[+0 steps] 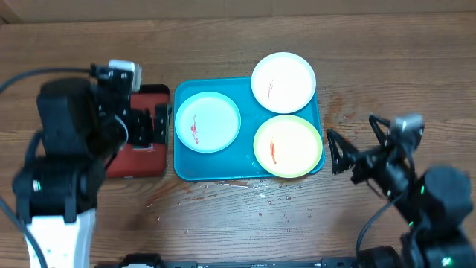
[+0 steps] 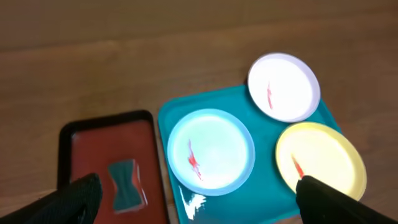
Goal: Clean dirty plates on tray and stack at the side
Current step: 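Move left gripper to the sponge and right gripper to the light blue plate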
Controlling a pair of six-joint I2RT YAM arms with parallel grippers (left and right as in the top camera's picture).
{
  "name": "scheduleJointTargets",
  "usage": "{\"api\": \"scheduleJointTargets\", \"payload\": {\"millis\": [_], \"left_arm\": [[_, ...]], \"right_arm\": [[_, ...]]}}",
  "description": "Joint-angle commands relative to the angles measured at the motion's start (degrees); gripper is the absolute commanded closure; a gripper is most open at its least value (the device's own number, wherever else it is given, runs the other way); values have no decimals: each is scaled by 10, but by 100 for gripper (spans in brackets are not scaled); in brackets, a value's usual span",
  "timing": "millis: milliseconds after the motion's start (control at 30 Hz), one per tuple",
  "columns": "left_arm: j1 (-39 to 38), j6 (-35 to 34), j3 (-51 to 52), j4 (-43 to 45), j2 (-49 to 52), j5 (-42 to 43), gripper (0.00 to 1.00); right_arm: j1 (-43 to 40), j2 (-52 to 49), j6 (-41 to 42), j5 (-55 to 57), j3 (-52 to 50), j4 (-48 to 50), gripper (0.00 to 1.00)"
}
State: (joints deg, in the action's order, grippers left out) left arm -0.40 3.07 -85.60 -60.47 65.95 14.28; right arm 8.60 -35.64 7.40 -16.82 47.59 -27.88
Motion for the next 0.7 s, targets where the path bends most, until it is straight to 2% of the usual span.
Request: {"api": "scheduleJointTargets", "payload": {"millis": [0,167,333,500,667], "left_arm": [[-3,-3,-60,-26,42,50,0],[-3,-3,-83,-40,68,68,0],[-3,-3,-83,-39,68,25,1],[-3,-3,-83,-41,68,16,0],[-3,-3,-83,-41,68,16,0]], "right_arm": [[-4,-72,-4,-33,108,-47,0],[-4,-202,-3,-58,255,-175,0],[-3,-331,-1,-108,383,-266,0],[21,-435,-1,-168,427,-274,0],[78,-524,0,-165,428,-276,0]]}}
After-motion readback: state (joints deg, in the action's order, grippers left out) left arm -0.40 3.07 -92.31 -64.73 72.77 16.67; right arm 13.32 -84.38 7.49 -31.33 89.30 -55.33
